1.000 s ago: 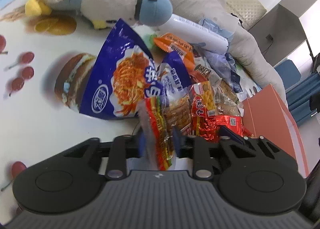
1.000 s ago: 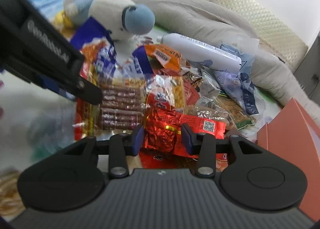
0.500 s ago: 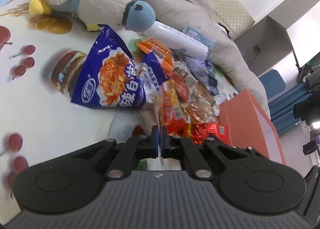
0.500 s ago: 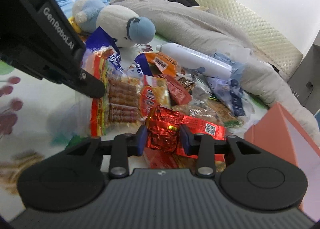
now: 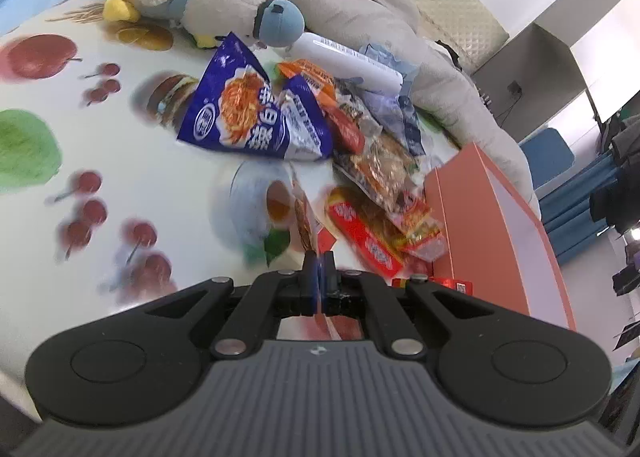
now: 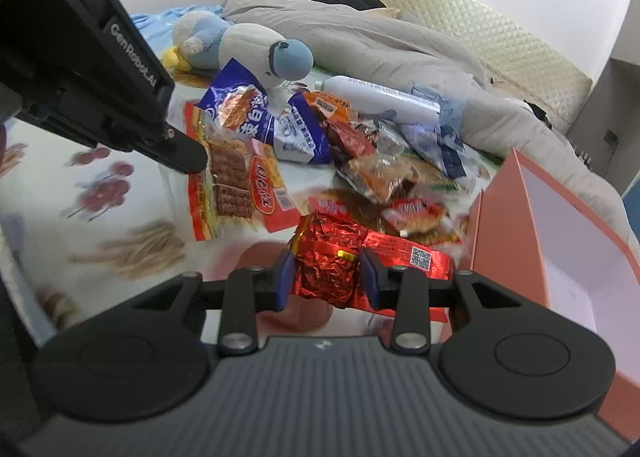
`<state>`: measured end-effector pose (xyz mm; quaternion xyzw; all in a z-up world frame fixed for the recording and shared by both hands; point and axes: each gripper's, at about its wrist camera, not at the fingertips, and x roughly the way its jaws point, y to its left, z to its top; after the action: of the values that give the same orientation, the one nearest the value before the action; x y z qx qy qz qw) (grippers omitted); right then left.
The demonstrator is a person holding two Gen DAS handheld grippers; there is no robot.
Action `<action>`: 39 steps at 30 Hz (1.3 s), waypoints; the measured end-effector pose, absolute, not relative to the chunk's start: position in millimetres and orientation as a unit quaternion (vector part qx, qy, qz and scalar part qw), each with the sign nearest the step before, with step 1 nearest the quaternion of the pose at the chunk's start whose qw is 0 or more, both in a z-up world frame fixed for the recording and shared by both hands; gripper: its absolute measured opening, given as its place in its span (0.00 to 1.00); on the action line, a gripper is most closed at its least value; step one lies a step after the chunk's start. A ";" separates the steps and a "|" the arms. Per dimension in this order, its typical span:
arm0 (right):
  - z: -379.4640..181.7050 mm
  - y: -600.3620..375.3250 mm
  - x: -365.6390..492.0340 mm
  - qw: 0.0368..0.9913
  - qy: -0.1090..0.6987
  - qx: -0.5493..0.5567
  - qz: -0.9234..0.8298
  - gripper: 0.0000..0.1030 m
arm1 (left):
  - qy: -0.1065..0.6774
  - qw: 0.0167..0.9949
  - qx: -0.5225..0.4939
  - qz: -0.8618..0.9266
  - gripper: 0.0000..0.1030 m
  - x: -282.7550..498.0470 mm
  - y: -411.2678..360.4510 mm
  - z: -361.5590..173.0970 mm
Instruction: Organize snacks
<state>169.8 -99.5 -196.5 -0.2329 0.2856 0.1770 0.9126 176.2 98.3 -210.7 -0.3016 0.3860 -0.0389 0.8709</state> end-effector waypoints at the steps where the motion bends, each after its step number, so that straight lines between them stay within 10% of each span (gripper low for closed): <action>1: -196.1 -102.2 164.6 0.913 0.288 -0.228 0.178 0.38 | 0.386 0.871 -0.300 -0.038 0.01 170.4 96.8 -210.6; 22: -208.0 -145.7 130.2 0.918 0.338 -0.142 0.149 0.38 | 0.427 0.872 -0.238 -0.008 0.04 118.1 75.6 -206.7; 25: -211.0 -148.7 134.8 0.918 0.342 -0.135 0.146 0.38 | 0.457 0.861 -0.223 -0.024 0.26 122.9 68.8 -211.7; 27: -213.2 -150.8 135.8 0.919 0.344 -0.127 0.144 0.38 | 0.470 0.855 -0.219 -0.019 0.66 122.8 67.9 -213.5; 29: -215.8 -151.3 136.7 0.919 0.344 -0.126 0.145 0.38 | 0.479 0.853 -0.205 -0.003 0.82 120.7 67.0 -211.8; 39: -226.4 -153.4 143.3 0.917 0.351 -0.111 0.155 0.39 | 0.453 0.885 -0.102 -0.014 0.91 115.0 63.5 -185.3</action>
<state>143.3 -153.4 -226.4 -0.1110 0.3511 0.1555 0.9166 115.0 63.5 -185.3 -0.1022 0.4532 -0.0137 0.8854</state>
